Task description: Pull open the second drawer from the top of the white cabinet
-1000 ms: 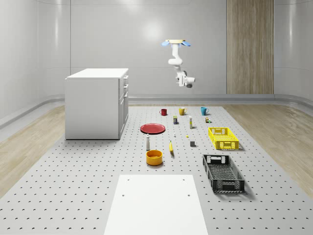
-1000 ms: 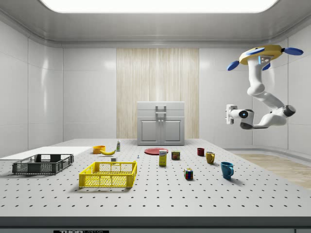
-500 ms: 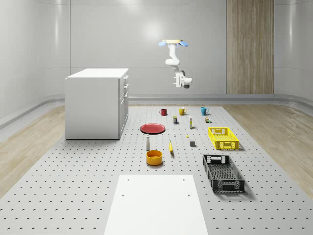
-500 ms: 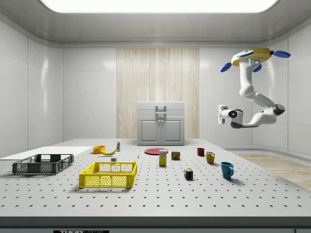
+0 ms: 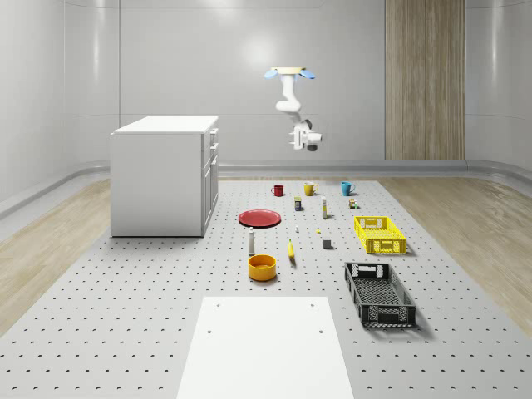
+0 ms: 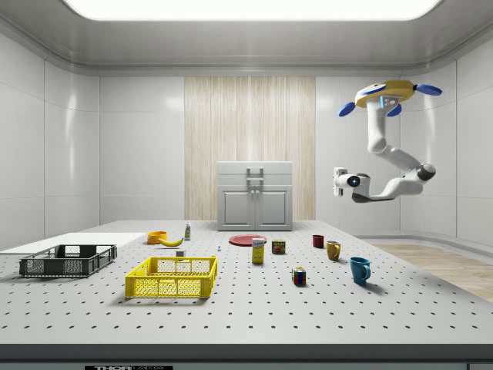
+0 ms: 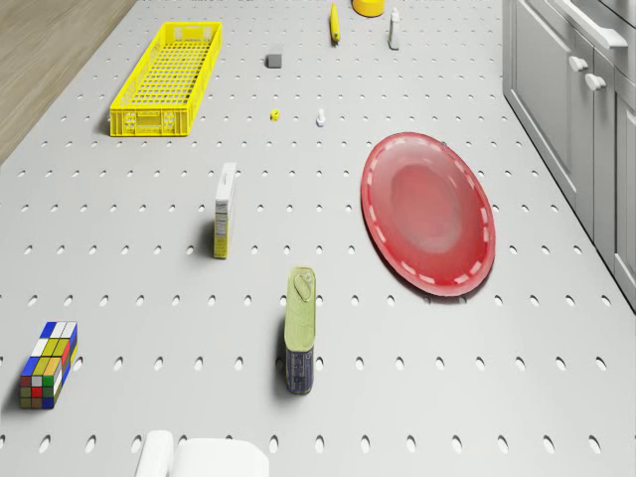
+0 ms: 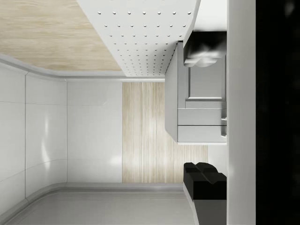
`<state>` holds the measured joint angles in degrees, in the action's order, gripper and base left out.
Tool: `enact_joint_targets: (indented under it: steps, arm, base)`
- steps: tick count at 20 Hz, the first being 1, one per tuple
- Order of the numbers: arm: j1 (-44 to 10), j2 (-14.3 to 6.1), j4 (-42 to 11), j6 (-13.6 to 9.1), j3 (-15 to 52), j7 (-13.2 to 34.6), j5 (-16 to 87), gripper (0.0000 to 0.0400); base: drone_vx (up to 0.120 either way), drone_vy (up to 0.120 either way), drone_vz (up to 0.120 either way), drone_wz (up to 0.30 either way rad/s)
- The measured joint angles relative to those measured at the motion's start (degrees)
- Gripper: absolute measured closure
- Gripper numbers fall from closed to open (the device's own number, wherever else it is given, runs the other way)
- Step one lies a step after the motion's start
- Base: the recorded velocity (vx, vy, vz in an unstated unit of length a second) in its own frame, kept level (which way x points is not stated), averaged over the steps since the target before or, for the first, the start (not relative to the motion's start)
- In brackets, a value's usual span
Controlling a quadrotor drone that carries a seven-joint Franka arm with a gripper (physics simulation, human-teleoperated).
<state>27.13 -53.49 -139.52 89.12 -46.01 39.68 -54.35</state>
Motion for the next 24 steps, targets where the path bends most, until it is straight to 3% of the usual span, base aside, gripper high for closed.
enact_joint_targets:
  steps: [24]
  arm:
    - [5.73,-5.38,-0.69,5.15,-2.28,3.32,4.02,0.01]
  base:
    - [0.12,-0.113,0.0,0.0]
